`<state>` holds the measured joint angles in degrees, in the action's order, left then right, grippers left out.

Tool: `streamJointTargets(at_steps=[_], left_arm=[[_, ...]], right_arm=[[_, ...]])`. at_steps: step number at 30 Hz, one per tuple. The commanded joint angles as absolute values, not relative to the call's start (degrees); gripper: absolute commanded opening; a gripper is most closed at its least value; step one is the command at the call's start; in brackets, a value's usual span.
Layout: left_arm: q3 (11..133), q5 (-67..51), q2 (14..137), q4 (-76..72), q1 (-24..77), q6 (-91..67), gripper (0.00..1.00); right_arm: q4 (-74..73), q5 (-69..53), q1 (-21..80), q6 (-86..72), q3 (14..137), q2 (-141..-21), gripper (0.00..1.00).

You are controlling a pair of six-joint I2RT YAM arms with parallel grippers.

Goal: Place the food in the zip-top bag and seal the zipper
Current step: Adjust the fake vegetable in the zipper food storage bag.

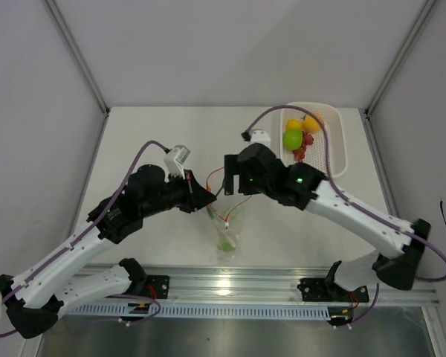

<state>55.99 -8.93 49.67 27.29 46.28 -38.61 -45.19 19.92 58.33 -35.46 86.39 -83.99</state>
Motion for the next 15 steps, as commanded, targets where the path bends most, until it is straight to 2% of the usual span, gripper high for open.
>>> streamJointTargets(at_steps=[1, 2, 3, 8, 15], left_arm=[[55.29, -0.26, 51.94, 35.59, 44.65, -35.59, 0.01], [54.94, -0.26, 51.94, 35.68, 44.65, -35.86, 0.01], [54.84, -0.35, 51.94, 35.77, 44.65, -36.29, 0.01], [54.92, -0.26, 53.34, 36.03, 44.56, -36.74, 0.01], [57.48, 1.67, 53.62, 39.29, 44.56, -35.86, 0.00]], right_arm=[[-47.72, 20.92, 55.04, -35.60, 85.35, -69.01, 0.91], [-47.99, 20.74, 53.28, -35.33, 84.21, -66.04, 0.98], [-47.90, 20.13, 49.96, -35.07, 82.02, -64.70, 1.00], [-43.07, 8.53, 43.95, -31.82, 78.22, -59.94, 0.99], [-50.00, 17.30, 42.80, -30.15, 77.88, -58.80, 0.99]])
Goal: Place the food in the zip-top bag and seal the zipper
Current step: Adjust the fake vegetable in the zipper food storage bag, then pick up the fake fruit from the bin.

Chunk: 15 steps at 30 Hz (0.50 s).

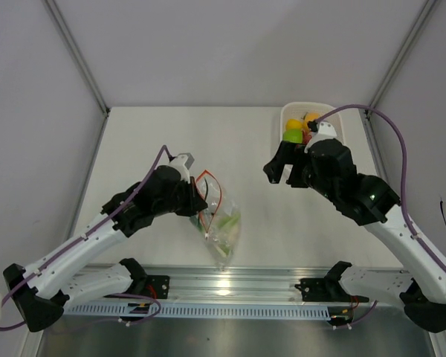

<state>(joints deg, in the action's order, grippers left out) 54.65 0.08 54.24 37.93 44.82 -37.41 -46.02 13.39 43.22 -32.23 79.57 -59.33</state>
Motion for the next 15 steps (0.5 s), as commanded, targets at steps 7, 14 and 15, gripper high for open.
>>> streamJointTargets(at_steps=[7, 14, 15], left_arm=[[58.36, 1.50, 53.17, 43.24, 43.77, -33.93, 0.00], [60.73, -3.16, 55.46, 43.59, 43.07, -32.70, 0.00], [60.82, -3.60, 55.81, 43.51, 42.98, -32.52, 0.01]], right_arm=[[-46.50, 18.46, 39.21, -30.15, 67.51, -54.41, 1.00], [-43.51, 13.89, 30.69, -27.95, 64.86, -55.89, 1.00], [-43.51, 13.19, 30.06, -27.51, 64.95, -56.07, 0.99]])
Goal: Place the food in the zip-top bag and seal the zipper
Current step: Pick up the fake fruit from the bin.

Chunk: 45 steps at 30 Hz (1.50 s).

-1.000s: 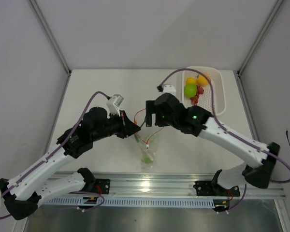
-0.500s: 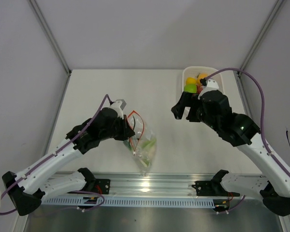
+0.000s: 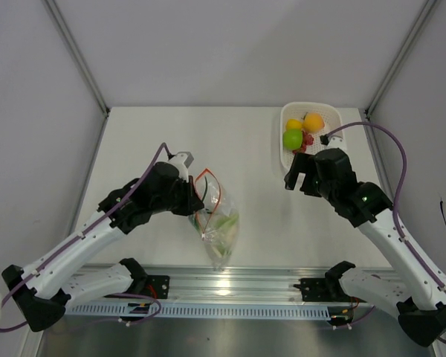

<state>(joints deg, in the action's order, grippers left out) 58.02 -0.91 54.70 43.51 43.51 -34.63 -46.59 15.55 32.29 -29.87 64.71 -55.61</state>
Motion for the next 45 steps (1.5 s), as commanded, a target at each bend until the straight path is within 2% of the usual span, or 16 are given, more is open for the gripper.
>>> streamJointTargets(at_steps=[1, 9, 15, 19, 26, 30, 36, 40, 45], left_arm=[[60.91, -3.95, 56.07, 43.51, 42.98, -32.26, 0.01], [60.03, -7.37, 55.55, 42.02, 42.45, -31.03, 0.01], [58.27, -12.21, 57.12, 36.84, 42.36, -31.38, 0.01], [58.18, -16.08, 59.23, 34.28, 42.36, -31.29, 0.01], [59.32, -13.98, 61.17, 33.31, 42.28, -29.27, 0.01], [59.77, -14.50, 62.22, 31.56, 42.28, -29.00, 0.01], [60.12, -15.65, 63.89, 29.62, 42.28, -28.57, 0.01], [62.05, -13.54, 65.47, 31.29, 42.19, -27.16, 0.01], [62.84, -13.71, 67.84, 30.50, 42.19, -27.07, 0.01]], right_arm=[[-43.59, 12.14, 29.54, -26.64, 64.86, -56.07, 0.99], [-43.51, 9.85, 25.76, -25.66, 63.81, -55.46, 0.99], [-40.79, 9.23, 21.01, -26.98, 61.88, -60.46, 0.98], [-36.22, 10.02, 17.59, -26.90, 62.66, -66.17, 0.96], [-26.11, 9.23, 8.37, -28.21, 67.93, -81.88, 0.90], [-20.93, 11.94, 6.77, -29.79, 73.45, -91.82, 0.82], [-20.21, 13.09, 6.42, -28.65, 84.45, -109.47, 0.80], [-21.44, 15.81, 6.42, -27.07, 90.78, -115.13, 0.79], [-20.58, 17.93, 6.33, -27.24, 90.18, -116.54, 0.77]])
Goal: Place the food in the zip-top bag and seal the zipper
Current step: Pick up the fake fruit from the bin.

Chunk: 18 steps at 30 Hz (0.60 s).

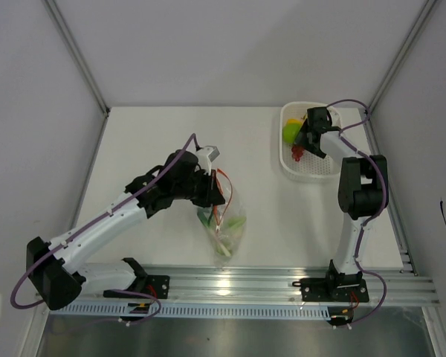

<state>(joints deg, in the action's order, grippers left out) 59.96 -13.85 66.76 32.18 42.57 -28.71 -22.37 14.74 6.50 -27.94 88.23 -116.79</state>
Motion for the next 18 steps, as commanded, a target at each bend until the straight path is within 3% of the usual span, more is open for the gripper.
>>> streamJointTargets(at_steps=[1, 8, 18], left_arm=[[63.10, -14.49, 68.20, 30.24, 42.19, -27.16, 0.01], [64.25, -15.74, 71.37, 31.46, 42.19, -26.37, 0.00], [63.90, -16.08, 72.69, 30.68, 42.19, -26.45, 0.00]], right_arm=[[-19.78, 17.49, 6.24, -27.33, 90.00, -117.33, 0.77], [-13.72, 12.31, 7.46, -26.02, 90.09, -121.11, 0.76], [-17.75, 18.36, 9.58, -22.77, 95.18, -125.33, 0.75]])
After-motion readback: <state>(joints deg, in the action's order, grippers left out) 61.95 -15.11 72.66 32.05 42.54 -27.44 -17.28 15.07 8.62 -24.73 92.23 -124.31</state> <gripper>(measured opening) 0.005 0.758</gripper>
